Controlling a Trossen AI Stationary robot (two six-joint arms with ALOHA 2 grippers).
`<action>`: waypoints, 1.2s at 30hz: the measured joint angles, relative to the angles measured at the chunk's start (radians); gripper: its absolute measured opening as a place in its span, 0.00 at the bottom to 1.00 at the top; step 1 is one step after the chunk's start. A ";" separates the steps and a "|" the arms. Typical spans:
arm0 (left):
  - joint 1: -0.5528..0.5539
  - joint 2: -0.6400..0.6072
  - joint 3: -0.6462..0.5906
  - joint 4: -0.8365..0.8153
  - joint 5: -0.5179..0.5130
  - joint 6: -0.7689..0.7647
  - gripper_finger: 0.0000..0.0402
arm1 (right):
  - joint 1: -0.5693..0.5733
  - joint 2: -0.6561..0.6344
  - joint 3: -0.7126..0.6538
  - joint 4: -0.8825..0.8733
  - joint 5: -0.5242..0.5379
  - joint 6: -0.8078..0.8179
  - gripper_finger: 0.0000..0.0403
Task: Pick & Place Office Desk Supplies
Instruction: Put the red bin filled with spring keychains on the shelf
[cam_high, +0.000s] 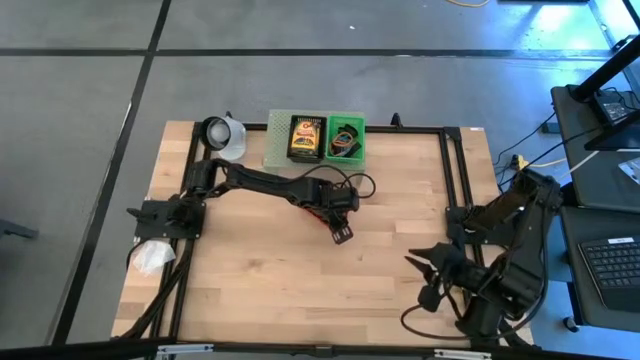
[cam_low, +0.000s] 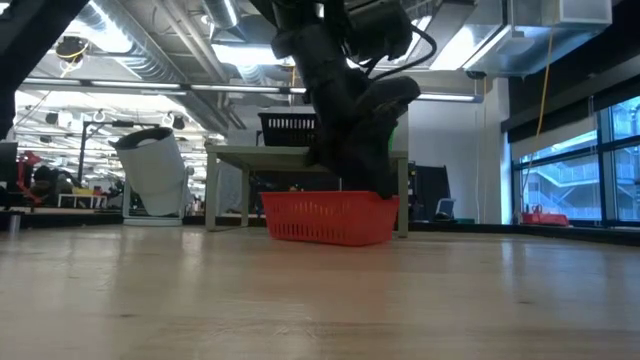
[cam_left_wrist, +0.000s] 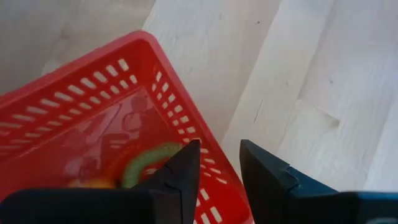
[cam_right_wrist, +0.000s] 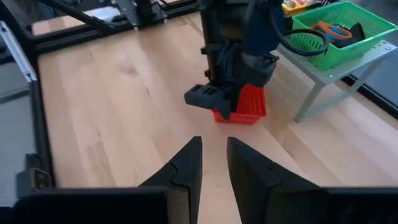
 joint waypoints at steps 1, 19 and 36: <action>0.000 0.000 0.000 0.000 0.001 -0.002 0.26 | 0.000 -0.002 -0.013 0.000 0.000 0.000 0.19; -0.029 0.022 0.001 -0.091 0.020 -0.004 0.25 | -0.003 -0.005 -0.036 0.005 0.000 -0.012 0.19; -0.051 0.034 0.000 -0.151 -0.026 0.025 0.25 | -0.002 -0.005 -0.036 0.074 -0.008 -0.051 0.19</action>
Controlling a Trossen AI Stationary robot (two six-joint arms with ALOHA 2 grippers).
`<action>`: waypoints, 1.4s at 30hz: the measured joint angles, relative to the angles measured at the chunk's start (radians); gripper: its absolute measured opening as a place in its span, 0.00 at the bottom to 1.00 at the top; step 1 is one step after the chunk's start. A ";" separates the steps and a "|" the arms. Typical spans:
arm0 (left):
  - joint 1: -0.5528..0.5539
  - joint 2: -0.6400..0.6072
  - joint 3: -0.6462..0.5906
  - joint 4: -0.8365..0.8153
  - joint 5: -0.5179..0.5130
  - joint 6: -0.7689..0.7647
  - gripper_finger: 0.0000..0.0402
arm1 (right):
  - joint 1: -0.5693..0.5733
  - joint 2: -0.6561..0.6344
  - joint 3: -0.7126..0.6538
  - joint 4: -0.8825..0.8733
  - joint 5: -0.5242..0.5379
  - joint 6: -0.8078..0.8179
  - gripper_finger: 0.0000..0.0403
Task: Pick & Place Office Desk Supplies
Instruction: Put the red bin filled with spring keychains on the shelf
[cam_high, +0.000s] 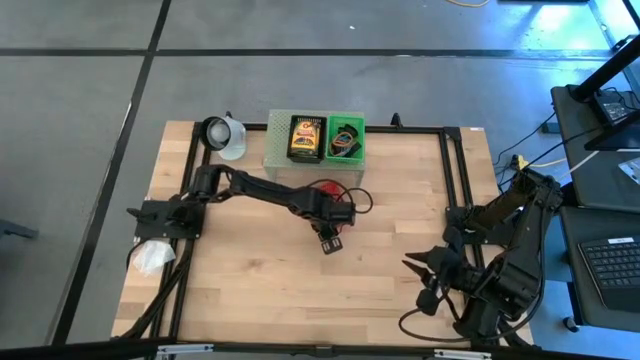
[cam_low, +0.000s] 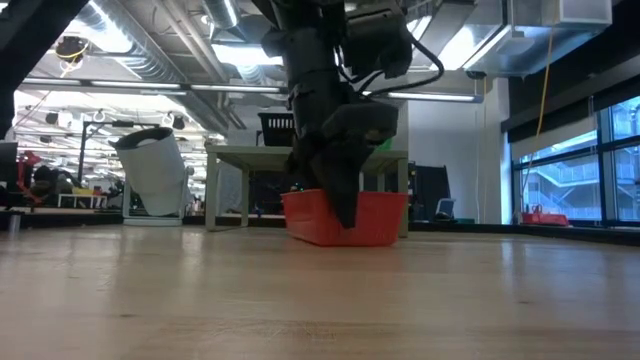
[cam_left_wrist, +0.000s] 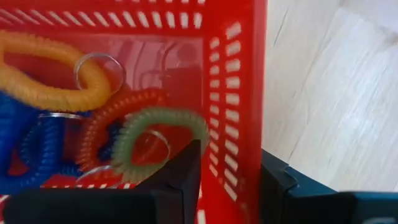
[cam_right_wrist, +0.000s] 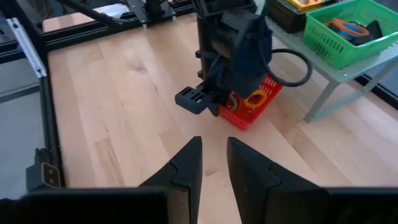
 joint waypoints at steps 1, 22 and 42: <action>-0.001 0.002 0.000 -0.001 -0.001 0.000 0.25 | 0.000 0.000 0.000 0.010 -0.002 -0.011 0.19; -0.051 0.016 0.001 -0.092 -0.061 0.075 0.01 | 0.000 0.000 0.000 0.035 -0.004 -0.051 0.19; -0.317 -0.167 0.065 -0.519 -0.269 -0.081 0.01 | 0.000 0.001 0.001 0.057 -0.022 -0.092 0.19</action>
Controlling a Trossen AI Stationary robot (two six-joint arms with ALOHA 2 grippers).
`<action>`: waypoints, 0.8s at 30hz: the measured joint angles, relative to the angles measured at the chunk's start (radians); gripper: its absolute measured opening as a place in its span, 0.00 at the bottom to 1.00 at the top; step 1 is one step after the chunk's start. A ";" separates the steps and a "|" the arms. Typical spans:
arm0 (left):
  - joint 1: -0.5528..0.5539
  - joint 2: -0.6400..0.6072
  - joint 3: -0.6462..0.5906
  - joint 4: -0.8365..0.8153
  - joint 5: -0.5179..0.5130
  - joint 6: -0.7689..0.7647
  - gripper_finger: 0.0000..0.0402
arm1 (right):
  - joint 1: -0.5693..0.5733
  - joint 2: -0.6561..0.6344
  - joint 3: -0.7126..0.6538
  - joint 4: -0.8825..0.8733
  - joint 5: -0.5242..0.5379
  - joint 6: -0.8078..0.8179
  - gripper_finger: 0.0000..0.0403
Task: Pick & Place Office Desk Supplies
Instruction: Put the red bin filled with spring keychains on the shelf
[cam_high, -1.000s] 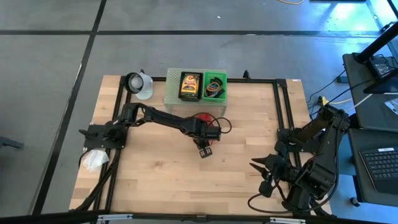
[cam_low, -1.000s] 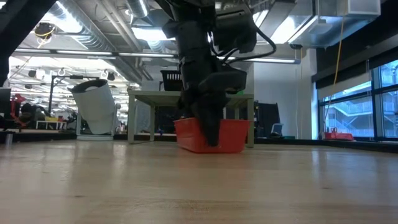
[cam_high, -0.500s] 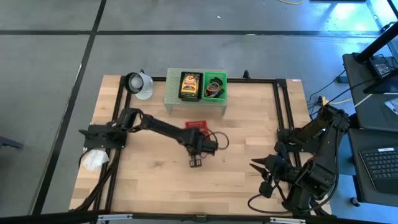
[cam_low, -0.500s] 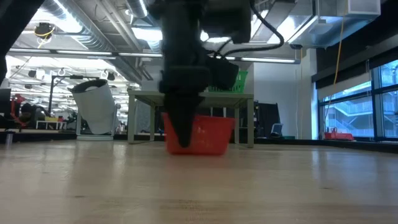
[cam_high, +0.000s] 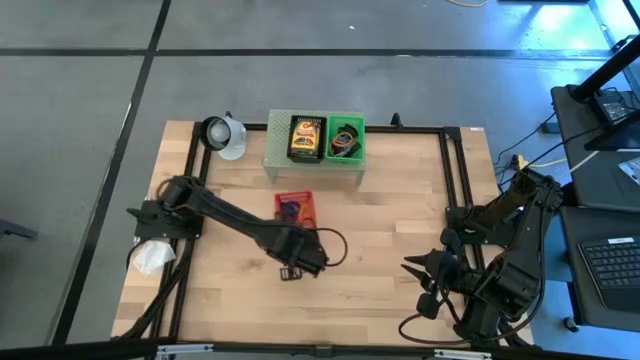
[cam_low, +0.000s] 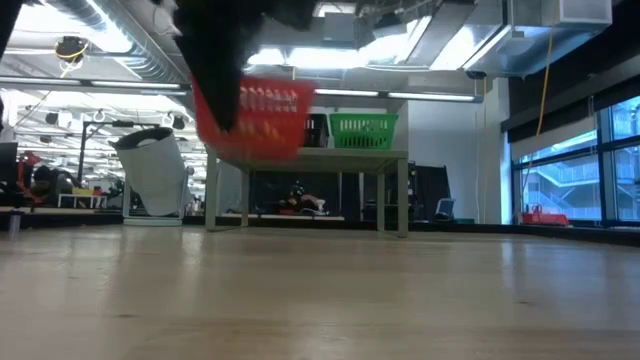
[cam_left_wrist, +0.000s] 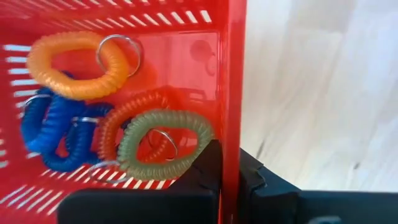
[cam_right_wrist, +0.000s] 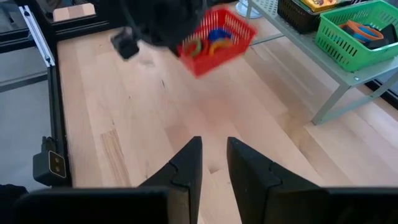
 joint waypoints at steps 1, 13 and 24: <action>-0.005 -0.017 0.000 -0.031 -0.015 -0.024 0.01 | 0.000 0.000 0.000 -0.001 0.000 -0.001 0.19; 0.051 -0.237 -0.045 -0.268 -0.138 -0.126 0.01 | 0.000 0.000 0.000 0.000 0.000 -0.024 0.19; 0.223 -0.416 -0.202 -0.279 -0.158 -0.048 0.01 | 0.000 0.000 0.000 0.003 0.000 -0.028 0.19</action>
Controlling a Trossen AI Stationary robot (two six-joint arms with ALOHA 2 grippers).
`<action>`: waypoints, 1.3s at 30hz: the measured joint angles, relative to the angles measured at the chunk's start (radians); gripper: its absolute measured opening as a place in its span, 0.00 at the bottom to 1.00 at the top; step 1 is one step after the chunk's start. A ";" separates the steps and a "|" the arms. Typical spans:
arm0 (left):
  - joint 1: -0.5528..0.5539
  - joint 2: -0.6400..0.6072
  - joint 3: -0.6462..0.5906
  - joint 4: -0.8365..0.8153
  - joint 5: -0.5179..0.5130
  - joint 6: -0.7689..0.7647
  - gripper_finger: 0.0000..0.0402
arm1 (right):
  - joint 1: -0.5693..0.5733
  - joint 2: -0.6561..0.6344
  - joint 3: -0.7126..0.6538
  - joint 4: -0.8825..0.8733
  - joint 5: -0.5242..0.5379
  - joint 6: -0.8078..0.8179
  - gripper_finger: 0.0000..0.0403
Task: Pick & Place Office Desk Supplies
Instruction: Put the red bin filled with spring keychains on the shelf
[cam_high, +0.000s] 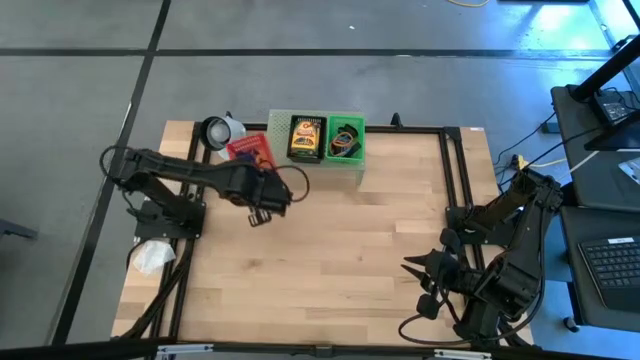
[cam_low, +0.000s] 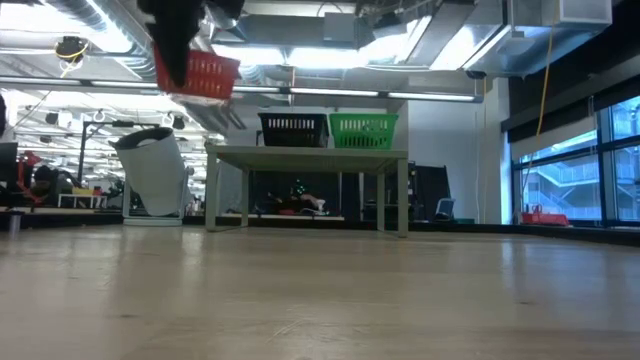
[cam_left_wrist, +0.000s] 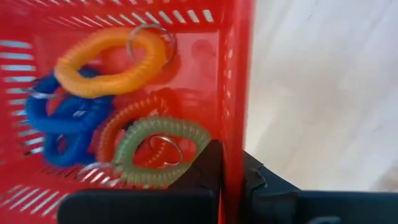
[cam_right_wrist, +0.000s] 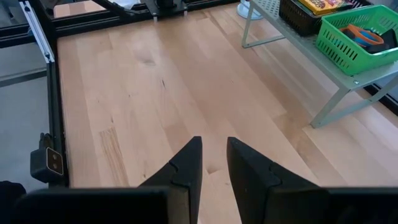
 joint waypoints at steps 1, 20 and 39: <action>0.019 -0.011 -0.016 -0.001 0.000 0.024 0.01 | 0.000 0.000 0.000 0.000 0.000 0.000 0.19; 0.373 -0.025 -0.057 0.167 0.057 0.547 0.01 | 0.000 0.000 0.000 0.016 0.000 -0.003 0.19; 0.477 0.003 -0.085 0.267 0.187 0.748 0.01 | 0.000 0.000 0.000 0.043 0.000 -0.019 0.19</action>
